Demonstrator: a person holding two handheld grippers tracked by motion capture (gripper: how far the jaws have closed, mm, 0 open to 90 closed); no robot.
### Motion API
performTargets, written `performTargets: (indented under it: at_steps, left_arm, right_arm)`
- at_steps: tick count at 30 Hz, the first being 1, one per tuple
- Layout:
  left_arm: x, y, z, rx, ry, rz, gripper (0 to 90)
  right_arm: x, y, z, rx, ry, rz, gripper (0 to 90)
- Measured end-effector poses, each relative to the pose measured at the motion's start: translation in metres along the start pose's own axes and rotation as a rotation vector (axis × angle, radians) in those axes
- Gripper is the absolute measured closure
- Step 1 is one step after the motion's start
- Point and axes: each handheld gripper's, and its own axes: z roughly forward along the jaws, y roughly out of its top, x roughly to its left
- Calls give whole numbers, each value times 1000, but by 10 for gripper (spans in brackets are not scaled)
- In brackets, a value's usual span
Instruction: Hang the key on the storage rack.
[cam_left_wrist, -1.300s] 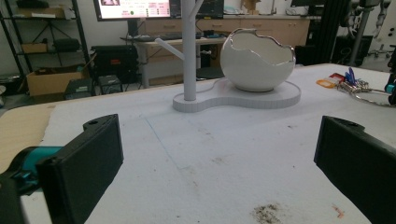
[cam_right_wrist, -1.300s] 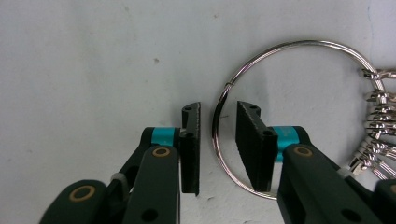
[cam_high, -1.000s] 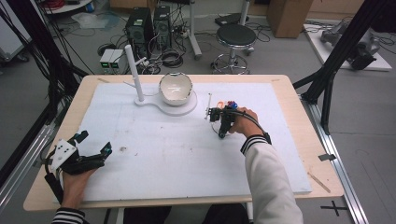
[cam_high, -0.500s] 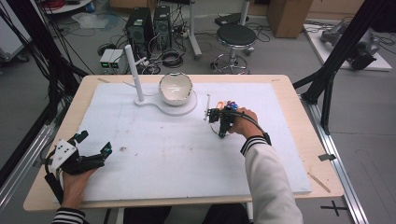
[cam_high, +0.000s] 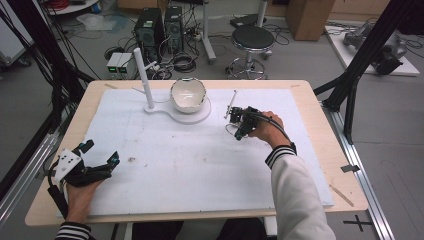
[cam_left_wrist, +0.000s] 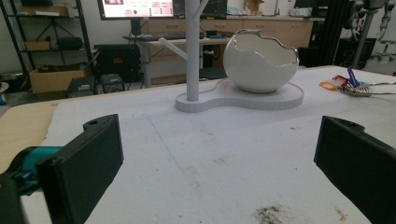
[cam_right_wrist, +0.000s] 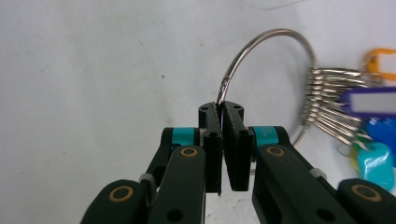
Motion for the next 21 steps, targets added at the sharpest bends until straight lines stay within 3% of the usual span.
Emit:
performTargets:
  at_steps: [3, 5, 6, 13, 15, 18, 21]
  left_arm:
    - [2, 1, 1, 8, -8, -24, 17]
    - [4, 3, 2, 17, -8, -9, 17]
    - [4, 5, 2, 16, -12, -5, 17]
    - [7, 36, 9, -5, -76, 5, 17]
    - [8, 47, 13, -4, -108, 13, 17]
    - [10, 65, 22, -2, -189, -1, 17]
    - [8, 84, 31, 3, -260, 14, 17]
  right_arm:
    - [2, -5, -12, -35, -21, 12, 881]
    - [4, -9, -23, -87, -32, 24, 882]
    - [4, -9, -23, -87, -32, 24, 882]
    - [7, -19, -49, -257, -25, 44, 885]
    - [9, -21, -57, -321, -11, 46, 886]
    - [12, -23, -64, -383, 14, 46, 887]
    - [16, -24, -71, -450, 44, 39, 887]
